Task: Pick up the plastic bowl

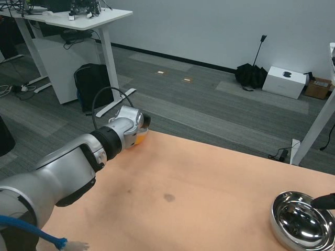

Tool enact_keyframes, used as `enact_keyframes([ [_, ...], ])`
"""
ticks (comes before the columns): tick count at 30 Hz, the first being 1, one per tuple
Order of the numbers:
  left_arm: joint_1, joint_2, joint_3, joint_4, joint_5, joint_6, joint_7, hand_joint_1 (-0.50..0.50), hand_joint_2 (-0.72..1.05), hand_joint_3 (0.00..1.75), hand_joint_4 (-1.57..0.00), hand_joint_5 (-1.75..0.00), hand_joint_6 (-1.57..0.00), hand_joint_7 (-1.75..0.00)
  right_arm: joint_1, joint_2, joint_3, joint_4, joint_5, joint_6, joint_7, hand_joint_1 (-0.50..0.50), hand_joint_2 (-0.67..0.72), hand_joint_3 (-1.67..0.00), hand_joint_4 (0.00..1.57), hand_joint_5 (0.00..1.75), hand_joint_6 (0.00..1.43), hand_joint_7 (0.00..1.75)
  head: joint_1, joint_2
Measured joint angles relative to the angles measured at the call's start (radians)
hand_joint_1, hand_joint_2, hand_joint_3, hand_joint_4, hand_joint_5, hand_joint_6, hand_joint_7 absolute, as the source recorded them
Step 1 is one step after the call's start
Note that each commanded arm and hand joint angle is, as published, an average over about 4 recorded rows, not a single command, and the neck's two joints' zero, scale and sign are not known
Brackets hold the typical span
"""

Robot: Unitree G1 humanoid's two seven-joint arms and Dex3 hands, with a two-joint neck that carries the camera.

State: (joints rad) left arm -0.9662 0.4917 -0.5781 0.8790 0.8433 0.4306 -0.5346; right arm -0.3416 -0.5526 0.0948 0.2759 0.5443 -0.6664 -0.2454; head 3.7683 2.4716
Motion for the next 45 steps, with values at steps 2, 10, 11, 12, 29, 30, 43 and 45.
enact_keyframes([
  [2,0.000,0.001,0.000,-0.006,0.001,0.001,-0.002,-0.50,-0.72,0.09,0.00,0.00,0.00,0.00,0.000,0.000,0.000,0.000,0.000,0.000,0.000,-0.46,0.72,0.00,0.00,0.00,0.00,0.00,0.002,0.000],
  [10,0.000,0.024,0.000,-0.016,0.007,0.007,-0.013,-0.50,-0.70,0.09,0.00,0.00,0.00,0.00,0.000,0.000,0.000,0.004,0.000,0.000,0.000,-0.46,0.72,0.00,0.00,0.00,0.00,0.00,0.003,0.002],
  [11,0.000,0.025,0.001,-0.016,0.009,0.009,-0.015,-0.50,-0.72,0.09,0.00,0.00,0.00,0.00,0.000,0.000,0.000,0.004,0.000,0.000,0.000,-0.46,0.72,0.00,0.00,0.00,0.00,0.00,0.003,0.001],
  [12,0.000,0.025,0.002,-0.017,0.011,0.010,-0.016,-0.50,-0.72,0.09,0.00,0.00,0.00,0.00,0.000,0.000,0.000,0.004,0.000,0.000,0.000,-0.46,0.72,0.00,0.00,0.00,0.00,0.00,0.003,0.000],
  [29,0.000,0.039,0.094,-0.048,0.038,0.015,-0.033,-0.50,-0.72,0.09,0.00,0.00,0.00,0.00,-0.002,0.000,0.000,0.021,0.000,-0.001,0.000,-0.47,0.72,0.00,0.00,0.00,0.00,0.00,0.013,-0.012],
  [30,0.000,0.040,0.098,-0.050,0.038,0.015,-0.033,-0.50,-0.70,0.09,0.00,0.00,0.00,0.00,-0.003,0.001,0.000,0.023,0.000,-0.001,0.000,-0.47,0.72,0.00,0.00,0.00,0.00,0.00,0.013,-0.014],
  [43,0.018,0.039,0.111,-0.012,0.038,0.016,-0.033,-0.50,-0.68,0.09,0.00,0.00,0.00,0.00,-0.011,0.002,0.003,0.033,0.000,-0.001,0.000,-0.46,0.72,0.00,0.00,0.00,0.00,0.00,0.021,-0.042],
  [45,0.024,0.037,0.112,-0.006,0.039,0.015,-0.033,-0.50,-0.70,0.09,0.00,0.00,0.00,0.00,-0.012,0.002,0.004,0.035,0.000,-0.001,0.000,-0.46,0.72,0.00,0.00,0.00,0.00,0.00,0.021,-0.043],
])
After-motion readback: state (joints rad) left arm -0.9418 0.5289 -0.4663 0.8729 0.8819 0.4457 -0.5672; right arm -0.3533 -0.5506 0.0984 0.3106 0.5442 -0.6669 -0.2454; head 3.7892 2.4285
